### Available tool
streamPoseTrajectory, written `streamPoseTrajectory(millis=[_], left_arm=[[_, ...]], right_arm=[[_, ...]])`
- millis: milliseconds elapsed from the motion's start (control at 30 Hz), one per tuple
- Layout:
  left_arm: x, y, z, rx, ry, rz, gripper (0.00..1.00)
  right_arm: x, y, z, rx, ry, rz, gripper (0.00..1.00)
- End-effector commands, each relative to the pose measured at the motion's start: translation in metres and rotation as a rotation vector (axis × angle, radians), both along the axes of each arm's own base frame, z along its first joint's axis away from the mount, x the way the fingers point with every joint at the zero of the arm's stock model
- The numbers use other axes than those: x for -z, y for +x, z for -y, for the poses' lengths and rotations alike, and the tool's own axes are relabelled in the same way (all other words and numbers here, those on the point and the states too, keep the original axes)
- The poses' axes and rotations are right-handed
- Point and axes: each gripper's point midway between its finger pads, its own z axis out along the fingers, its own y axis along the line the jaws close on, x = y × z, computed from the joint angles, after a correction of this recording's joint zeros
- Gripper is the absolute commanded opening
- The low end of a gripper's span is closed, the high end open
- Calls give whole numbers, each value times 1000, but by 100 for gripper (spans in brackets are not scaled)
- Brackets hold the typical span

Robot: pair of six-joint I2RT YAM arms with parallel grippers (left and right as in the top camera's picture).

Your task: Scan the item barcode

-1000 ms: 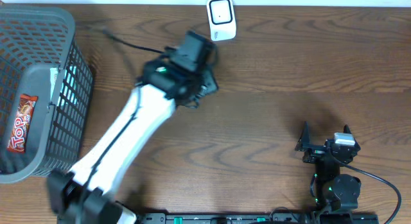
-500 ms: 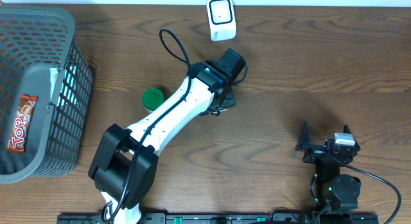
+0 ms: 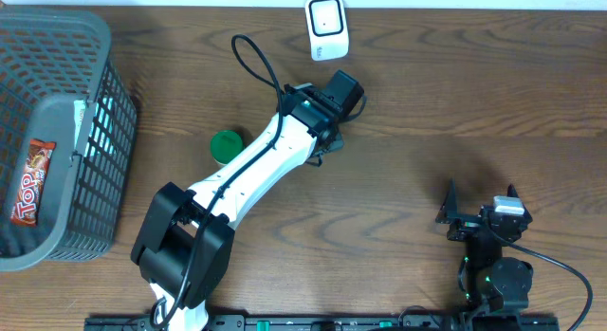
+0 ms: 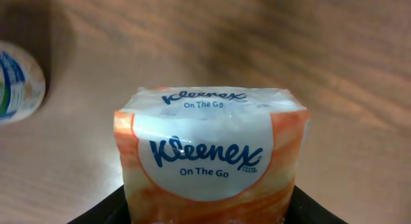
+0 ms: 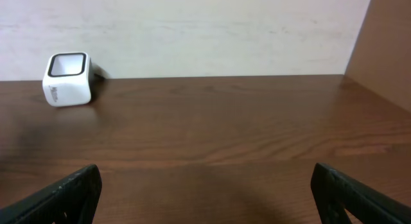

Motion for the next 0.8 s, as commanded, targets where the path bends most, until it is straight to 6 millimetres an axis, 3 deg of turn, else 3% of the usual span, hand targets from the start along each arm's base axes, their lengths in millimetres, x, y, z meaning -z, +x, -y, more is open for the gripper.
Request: streamPoseTrajectory(millis=[0, 467, 633, 767], left_arm=[[17, 5, -12, -27, 67, 18, 56], [74, 12, -6, -10, 101, -29, 56], [78, 15, -2, 161, 149, -31, 56], [81, 7, 20, 418, 101, -69, 56]], right_arm=[[2, 0, -2, -9, -11, -5, 99], [2, 0, -2, -9, -11, -5, 99], [2, 0, -2, -9, -11, -5, 99], [2, 0, -2, -9, -11, -5, 99]])
